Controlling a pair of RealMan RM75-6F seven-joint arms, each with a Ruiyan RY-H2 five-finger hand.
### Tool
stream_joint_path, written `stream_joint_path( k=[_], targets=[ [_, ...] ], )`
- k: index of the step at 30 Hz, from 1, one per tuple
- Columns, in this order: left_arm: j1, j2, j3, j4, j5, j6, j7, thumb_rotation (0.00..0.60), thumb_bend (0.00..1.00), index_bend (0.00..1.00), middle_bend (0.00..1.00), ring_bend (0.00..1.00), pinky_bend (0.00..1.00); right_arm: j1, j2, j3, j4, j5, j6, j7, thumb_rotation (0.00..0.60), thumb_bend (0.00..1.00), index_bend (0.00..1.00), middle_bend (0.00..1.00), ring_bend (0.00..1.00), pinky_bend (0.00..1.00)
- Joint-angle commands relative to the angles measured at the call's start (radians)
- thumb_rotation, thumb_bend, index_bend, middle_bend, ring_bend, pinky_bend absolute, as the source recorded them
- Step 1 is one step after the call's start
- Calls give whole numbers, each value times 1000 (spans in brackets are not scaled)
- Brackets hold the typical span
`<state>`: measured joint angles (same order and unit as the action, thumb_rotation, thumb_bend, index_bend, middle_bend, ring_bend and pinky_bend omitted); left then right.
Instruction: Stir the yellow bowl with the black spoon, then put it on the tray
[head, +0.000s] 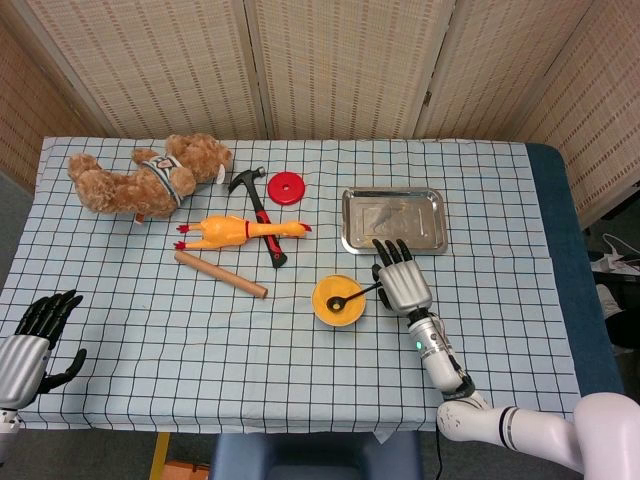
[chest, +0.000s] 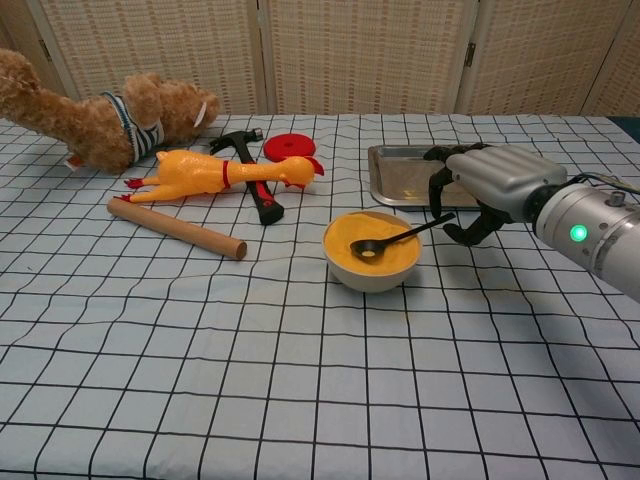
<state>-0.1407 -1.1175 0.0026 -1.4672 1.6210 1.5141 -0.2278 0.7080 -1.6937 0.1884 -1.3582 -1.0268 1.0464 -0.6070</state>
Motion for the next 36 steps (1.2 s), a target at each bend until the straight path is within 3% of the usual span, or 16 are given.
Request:
stream_joint_path(
  k=[1,23,36],
  targets=[
    [0,-1,-1,2,0,1,-1,600,424,0,0,0,66,2,2,0,-2,-2,-1,1,600,367,464,9,0,0],
    [-2,-2,0,7,0,-1,-8,600,424,0,0,0,70,2,-1,-3,3,-2,16,-11,600,367,561,14,0,0],
    [0,-2,0,8,1,4,-9,600,424,0,0,0,71,-1,11,-8,-16,5,9,-12,600,367,494,14,0,0]
  ],
)
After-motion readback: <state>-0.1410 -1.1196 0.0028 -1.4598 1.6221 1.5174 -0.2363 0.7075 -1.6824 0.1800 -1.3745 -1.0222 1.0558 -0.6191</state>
